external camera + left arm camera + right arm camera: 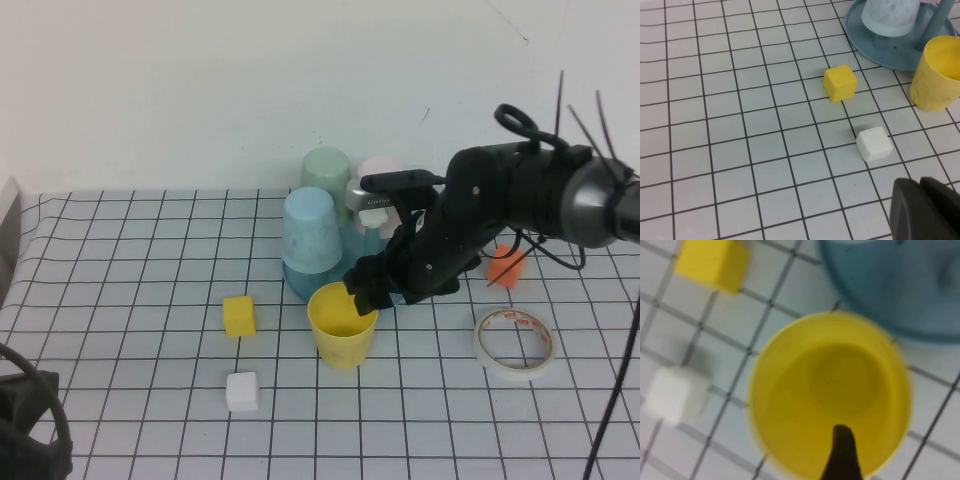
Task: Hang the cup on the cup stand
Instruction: Pick up the cup from the table
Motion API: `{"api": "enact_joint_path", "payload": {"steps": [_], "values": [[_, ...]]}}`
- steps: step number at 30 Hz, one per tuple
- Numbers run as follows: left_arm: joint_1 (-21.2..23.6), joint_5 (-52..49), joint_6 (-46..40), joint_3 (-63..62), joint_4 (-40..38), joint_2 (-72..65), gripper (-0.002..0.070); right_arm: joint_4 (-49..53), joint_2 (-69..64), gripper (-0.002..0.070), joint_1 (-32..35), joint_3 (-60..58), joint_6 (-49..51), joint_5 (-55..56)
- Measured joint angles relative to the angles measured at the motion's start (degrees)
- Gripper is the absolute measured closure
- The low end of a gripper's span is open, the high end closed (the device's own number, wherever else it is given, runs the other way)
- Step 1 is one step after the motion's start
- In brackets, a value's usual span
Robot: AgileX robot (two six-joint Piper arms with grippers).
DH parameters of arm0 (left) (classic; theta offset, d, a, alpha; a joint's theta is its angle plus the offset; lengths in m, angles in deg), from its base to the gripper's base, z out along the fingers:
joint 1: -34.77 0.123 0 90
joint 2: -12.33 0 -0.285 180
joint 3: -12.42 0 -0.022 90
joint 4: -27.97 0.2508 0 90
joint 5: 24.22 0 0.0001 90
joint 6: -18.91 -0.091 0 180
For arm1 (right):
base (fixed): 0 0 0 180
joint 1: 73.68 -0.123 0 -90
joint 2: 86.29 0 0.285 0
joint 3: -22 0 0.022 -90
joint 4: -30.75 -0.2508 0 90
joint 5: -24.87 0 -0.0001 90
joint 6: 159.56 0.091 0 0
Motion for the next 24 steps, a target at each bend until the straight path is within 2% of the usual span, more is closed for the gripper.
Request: {"api": "enact_joint_path", "payload": {"steps": [4, 12, 15, 20, 21, 24], "values": [[0.0, 0.0, 0.0, 0.0, 0.0, 0.0, 0.0676, 4.7, -3.2, 0.0168, 0.0, 2.5, 3.3, 0.0], [0.0, 0.0, 0.0, 0.1, -0.2, 0.0, 0.0676, 5.4, -6.7, 0.0188, 0.0, 3.1, 4.1, 0.0], [0.0, 0.0, 0.0, 0.1, -0.2, 0.0, 0.0676, 5.3, -6.8, 0.0281, 0.0, 3.1, 4.2, 0.0], [0.0, 1.0, 0.0, 0.1, -0.2, 0.0, 0.0676, 3.8, -6.8, 0.0568, 0.0, 3.1, 4.3, 0.0], [0.0, 1.5, 0.0, 0.1, -0.2, 0.0, 0.0676, 3.3, -6.8, 0.0605, 0.0, 3.1, 4.4, 0.0], [0.0, 5.0, 0.0, 0.1, -0.2, 0.0, 0.0676, 1.8, -6.7, 0.065, 0.0, 3.1, 4.5, 0.0]]}}
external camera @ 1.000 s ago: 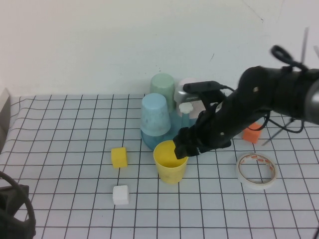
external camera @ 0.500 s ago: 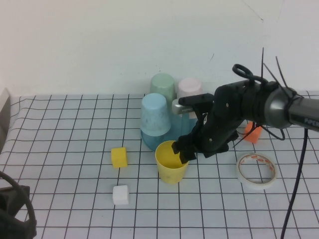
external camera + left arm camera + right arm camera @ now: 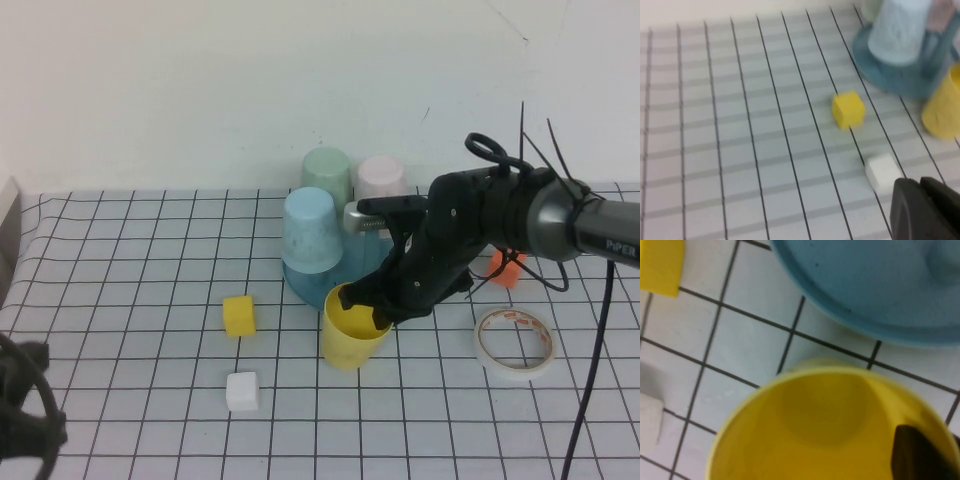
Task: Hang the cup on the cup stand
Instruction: Pick up the cup from the table, then adjust the cup with two arms
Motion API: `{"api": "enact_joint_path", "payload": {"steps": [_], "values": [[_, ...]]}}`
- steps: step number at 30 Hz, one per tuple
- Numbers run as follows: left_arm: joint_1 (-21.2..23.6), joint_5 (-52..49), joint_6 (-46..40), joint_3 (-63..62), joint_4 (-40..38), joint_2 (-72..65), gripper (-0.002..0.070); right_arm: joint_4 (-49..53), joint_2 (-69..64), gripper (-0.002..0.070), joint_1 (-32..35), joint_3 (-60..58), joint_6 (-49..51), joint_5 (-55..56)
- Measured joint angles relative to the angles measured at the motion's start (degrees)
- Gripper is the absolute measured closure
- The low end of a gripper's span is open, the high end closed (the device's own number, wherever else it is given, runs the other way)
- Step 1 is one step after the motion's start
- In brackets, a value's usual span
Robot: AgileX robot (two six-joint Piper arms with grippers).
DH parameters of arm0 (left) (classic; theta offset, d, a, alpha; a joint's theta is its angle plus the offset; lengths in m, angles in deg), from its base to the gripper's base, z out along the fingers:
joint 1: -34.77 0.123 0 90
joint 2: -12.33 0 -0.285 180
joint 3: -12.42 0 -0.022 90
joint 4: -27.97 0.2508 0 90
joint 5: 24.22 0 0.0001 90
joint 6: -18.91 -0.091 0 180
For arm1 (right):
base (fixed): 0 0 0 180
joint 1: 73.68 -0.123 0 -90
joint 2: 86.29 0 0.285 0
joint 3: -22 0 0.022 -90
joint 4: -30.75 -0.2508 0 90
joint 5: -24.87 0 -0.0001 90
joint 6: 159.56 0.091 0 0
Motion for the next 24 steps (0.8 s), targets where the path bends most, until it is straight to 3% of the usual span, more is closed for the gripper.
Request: {"api": "enact_joint_path", "payload": {"steps": [11, 19, 24], "values": [[0.0, 13.8, -1.0, 0.0, -9.0, 0.0, 0.0676, 4.4, 13.5, 0.0657, -5.3, -0.9, -1.1, 3.2], [0.0, 19.2, -16.6, 0.0, -9.5, 0.0, 0.0676, 4.9, 26.3, 0.0657, -8.9, -13.7, -1.2, 21.1], [-1.8, 19.8, -23.0, 0.0, -9.5, 0.0, 0.0676, 3.3, 33.2, 0.0657, -8.8, -28.7, -0.9, 34.8]]}}
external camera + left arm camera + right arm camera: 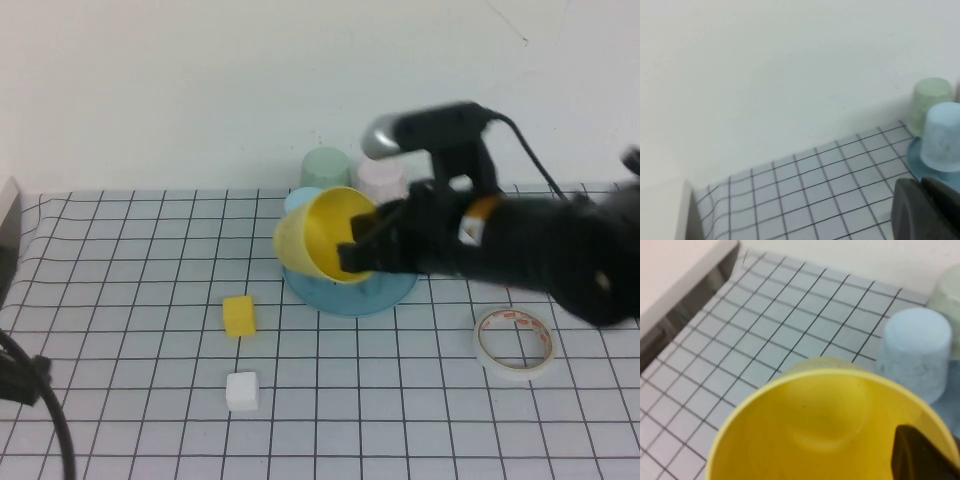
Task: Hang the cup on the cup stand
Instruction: Adjust the cup with two arms
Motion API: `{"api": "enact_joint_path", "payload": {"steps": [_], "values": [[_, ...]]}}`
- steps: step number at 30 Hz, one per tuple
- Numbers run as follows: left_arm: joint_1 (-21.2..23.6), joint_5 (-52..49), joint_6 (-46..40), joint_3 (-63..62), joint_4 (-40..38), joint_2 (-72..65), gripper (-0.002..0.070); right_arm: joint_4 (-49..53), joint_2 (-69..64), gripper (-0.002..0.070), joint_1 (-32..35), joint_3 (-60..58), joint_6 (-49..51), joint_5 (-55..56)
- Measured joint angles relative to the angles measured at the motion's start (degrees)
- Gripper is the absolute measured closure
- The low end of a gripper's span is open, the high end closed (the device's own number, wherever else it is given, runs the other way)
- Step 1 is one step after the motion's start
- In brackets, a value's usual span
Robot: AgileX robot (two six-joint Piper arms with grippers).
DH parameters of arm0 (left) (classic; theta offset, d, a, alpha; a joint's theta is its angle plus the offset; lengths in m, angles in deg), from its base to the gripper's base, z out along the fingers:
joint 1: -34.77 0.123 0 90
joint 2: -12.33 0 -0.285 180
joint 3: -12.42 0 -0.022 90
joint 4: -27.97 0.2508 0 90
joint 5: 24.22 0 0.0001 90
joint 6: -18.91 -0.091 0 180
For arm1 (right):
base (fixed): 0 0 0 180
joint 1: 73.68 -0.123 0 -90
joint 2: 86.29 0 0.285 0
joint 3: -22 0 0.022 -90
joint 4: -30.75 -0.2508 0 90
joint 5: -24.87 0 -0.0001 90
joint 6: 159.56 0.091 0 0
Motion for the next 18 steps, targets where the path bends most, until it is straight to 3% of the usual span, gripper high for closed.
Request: {"api": "enact_joint_path", "payload": {"steps": [7, 11, 15, 18], "values": [[-12.8, -0.8, -8.5, 0.0, -0.1, 0.0, 0.0676, -1.6, 7.0, 0.0658, -0.3, -16.8, 10.1, 18.2], [-19.5, -0.6, -8.3, 0.0, -3.5, 0.0, 0.0676, 3.4, 7.9, 0.0659, -0.3, -20.1, 21.3, 22.8], [-23.6, 1.3, -6.8, 0.0, -11.2, 0.0, 0.0676, 12.3, 8.1, 0.0659, -0.3, -21.5, 32.3, 31.2], [-24.7, 2.7, -6.3, 0.0, -14.9, 0.0, 0.0676, 15.9, 8.3, 0.0659, -0.3, -21.5, 35.1, 39.3]]}}
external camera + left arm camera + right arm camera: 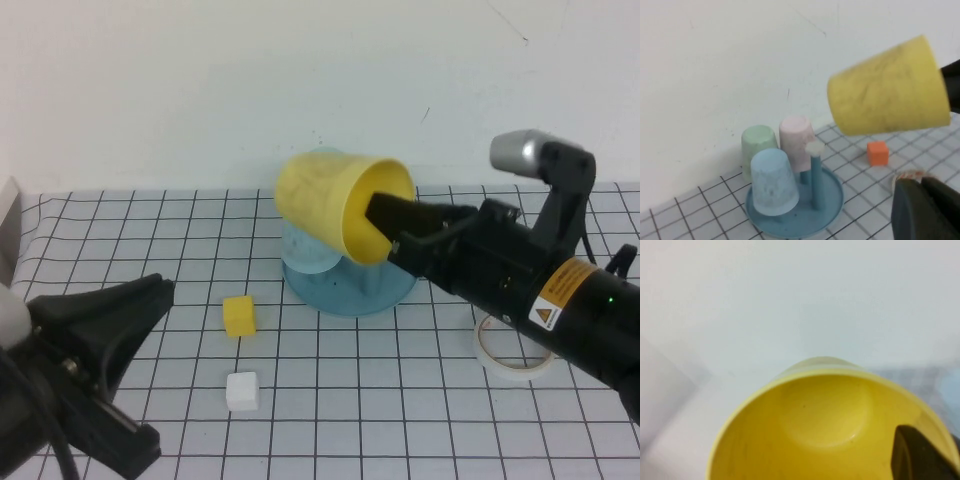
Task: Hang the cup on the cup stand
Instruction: Adjust the cup with two arms
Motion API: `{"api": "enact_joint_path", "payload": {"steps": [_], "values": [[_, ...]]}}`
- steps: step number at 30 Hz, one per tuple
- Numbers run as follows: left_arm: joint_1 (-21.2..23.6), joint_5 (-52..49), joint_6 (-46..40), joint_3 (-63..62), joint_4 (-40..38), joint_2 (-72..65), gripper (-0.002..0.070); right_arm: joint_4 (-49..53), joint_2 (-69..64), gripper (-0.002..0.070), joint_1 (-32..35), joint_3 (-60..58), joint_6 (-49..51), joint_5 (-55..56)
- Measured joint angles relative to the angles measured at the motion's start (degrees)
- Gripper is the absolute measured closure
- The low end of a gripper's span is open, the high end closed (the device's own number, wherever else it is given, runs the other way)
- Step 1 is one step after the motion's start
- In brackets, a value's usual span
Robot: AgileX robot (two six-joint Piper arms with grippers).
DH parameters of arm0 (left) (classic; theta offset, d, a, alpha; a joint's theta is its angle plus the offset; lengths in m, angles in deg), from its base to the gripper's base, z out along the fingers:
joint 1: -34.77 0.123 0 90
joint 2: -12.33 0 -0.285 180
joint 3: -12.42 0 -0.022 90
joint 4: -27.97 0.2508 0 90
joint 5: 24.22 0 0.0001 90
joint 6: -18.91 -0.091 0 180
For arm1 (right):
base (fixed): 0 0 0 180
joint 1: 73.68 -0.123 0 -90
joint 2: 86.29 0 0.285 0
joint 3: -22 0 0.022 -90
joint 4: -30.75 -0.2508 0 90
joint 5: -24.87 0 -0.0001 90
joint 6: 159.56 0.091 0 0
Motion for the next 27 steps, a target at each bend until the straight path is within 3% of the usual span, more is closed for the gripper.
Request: {"api": "enact_joint_path", "payload": {"steps": [8, 18, 22, 25, 27], "values": [[-0.3, 3.0, 1.6, 0.0, -10.5, 0.0, 0.0676, 1.8, 0.1, 0.0659, 0.0, 0.0, 0.6, 6.9], [-0.3, 0.8, -6.4, 0.0, -12.4, -3.2, 0.0676, 2.7, 0.1, 0.0659, 0.0, 0.0, 3.6, 7.2], [-0.3, 0.1, -6.4, 0.0, -17.7, -5.7, 0.0675, 4.7, 0.1, 0.0659, 0.0, 0.0, 5.9, 7.3], [-0.3, 0.1, -6.4, 0.0, -26.2, -6.8, 0.0629, 7.4, 0.1, 0.066, 0.0, 0.0, 6.6, 7.7], [-0.3, 0.7, -6.4, 0.0, -34.5, -7.0, 0.055, 9.0, 0.1, 0.066, 0.0, 0.0, 6.7, 7.9]]}}
